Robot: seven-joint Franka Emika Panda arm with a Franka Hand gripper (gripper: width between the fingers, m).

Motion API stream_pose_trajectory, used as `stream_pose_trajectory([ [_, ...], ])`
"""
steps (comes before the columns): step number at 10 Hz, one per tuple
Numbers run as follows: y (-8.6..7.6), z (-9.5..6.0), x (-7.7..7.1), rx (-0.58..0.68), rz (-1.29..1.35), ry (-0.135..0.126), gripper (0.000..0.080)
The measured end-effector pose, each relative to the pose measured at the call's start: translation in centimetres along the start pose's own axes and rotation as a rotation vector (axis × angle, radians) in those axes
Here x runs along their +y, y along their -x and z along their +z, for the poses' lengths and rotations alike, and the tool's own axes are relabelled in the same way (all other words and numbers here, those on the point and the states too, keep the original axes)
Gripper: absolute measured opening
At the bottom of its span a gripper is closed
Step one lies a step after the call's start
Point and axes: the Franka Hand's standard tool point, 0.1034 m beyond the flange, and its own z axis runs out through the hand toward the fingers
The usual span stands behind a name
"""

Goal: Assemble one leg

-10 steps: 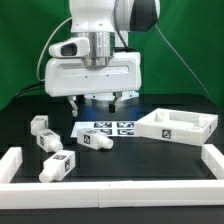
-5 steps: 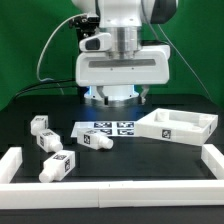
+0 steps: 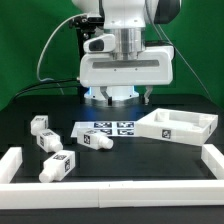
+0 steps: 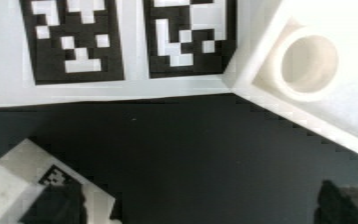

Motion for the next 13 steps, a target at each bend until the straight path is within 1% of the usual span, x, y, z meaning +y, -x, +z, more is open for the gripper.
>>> stream_pose_trajectory([
  [1,1.5,0.6,-0.7,-0.023,0.122,-0.006,0.0649],
  [2,2.5,1.1,-1.9,-0.040,0.188,-0.007,0.0649],
  [3,3.0,1.6,-3.4,-0.056,0.290,-0.019,0.0649],
  [4,3.3,2.0,-4.3,-0.062,0.339,-0.029,0.0649],
  [5,3.6,2.4,-4.9,-0.064,0.345,-0.033,0.0649],
  [7,3.4,2.3,-4.7,-0.062,0.334,-0.034,0.0649],
  [9,3.5,2.5,-4.8,-0.063,0.333,-0.032,0.0649],
  [10,4.1,3.5,-5.4,-0.033,0.367,-0.025,0.0649],
  [11,5.2,5.1,-6.4,-0.023,0.364,-0.012,0.0649],
  [12,5.6,6.2,-6.9,-0.027,0.358,-0.003,0.0649],
  [13,5.7,6.8,-7.3,-0.030,0.352,0.001,0.0649],
])
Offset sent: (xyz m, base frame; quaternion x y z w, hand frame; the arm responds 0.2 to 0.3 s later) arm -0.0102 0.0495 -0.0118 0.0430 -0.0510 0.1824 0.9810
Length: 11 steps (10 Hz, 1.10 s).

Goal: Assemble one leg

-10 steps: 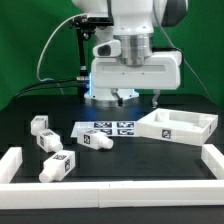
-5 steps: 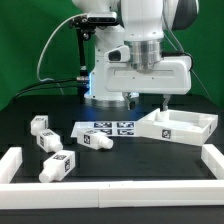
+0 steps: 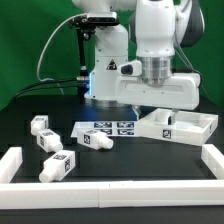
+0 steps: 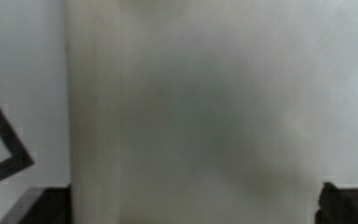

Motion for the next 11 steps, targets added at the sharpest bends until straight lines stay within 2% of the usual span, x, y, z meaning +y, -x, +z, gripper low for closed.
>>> stream_pose_trajectory([
  [3,0.2,0.4,-0.5,-0.004,-0.019,0.003,0.0649],
  [4,0.2,0.4,-0.5,-0.004,-0.019,0.003,0.0560],
  [5,0.2,0.4,-0.5,-0.004,-0.019,0.003,0.0427],
  [6,0.2,0.3,-0.5,-0.004,-0.020,0.003,0.0427],
  [7,0.2,0.3,-0.5,-0.004,-0.020,0.003,0.0236],
  [8,0.2,0.3,-0.5,-0.004,-0.020,0.003,0.0102],
  [9,0.0,0.1,-0.3,-0.004,-0.064,0.002,0.0102],
  [10,-0.8,-0.8,0.3,0.001,-0.123,-0.003,0.0053],
  [11,-1.8,-1.9,1.1,0.003,-0.166,-0.010,0.0053],
])
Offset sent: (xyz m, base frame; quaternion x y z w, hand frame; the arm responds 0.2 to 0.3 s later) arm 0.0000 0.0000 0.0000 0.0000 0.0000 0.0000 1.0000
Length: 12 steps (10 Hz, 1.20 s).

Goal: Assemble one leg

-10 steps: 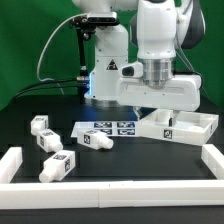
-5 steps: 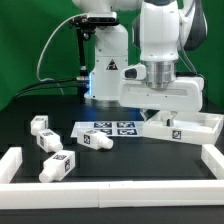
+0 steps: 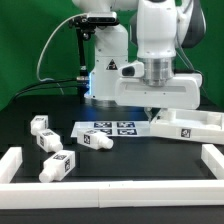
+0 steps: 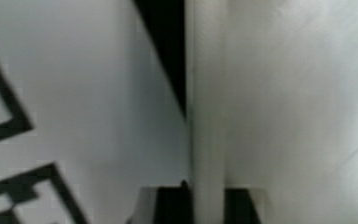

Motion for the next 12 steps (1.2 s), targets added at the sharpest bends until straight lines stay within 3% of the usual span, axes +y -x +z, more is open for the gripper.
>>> stream_pose_trajectory([
  [2,-2.1,-3.0,2.0,-0.026,-0.050,-0.025,0.0053],
  [3,-3.3,-3.6,2.8,-0.019,-0.063,-0.029,0.0053],
  [5,-8.0,-5.4,3.4,-0.017,-0.102,-0.027,0.0054],
  [6,-10.1,-5.4,2.6,-0.003,-0.109,-0.023,0.0054],
  [7,-10.6,-5.2,1.6,0.001,-0.105,-0.024,0.0054],
  [9,-10.2,-5.0,2.1,-0.007,-0.110,-0.021,0.0054],
  [10,-10.5,-4.7,2.4,-0.011,-0.147,-0.016,0.0054],
  [12,-15.0,-4.2,5.4,-0.084,-0.290,0.014,0.0054],
])
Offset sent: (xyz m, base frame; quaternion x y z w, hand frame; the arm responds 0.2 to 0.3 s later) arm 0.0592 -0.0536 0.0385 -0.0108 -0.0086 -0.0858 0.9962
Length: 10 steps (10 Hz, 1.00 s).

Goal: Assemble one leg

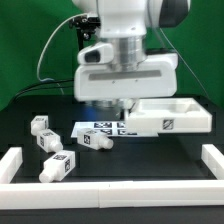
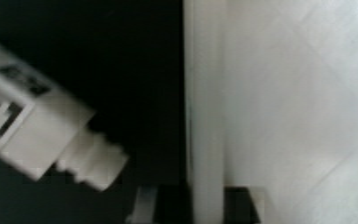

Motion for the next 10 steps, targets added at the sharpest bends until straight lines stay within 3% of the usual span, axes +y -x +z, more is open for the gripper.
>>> stream_pose_trajectory([
  [1,-3.0,-0.7,1.1,-0.036,-0.006,0.006,0.0054],
  [2,-4.6,-0.6,1.0,-0.048,0.000,0.010,0.0054],
  [4,-4.5,-0.4,-0.5,-0.065,0.072,0.013,0.0054],
  [7,-4.9,-0.1,-0.3,-0.073,0.078,0.016,0.0054],
  [10,-9.7,0.4,-0.2,-0.063,0.069,0.029,0.0054],
])
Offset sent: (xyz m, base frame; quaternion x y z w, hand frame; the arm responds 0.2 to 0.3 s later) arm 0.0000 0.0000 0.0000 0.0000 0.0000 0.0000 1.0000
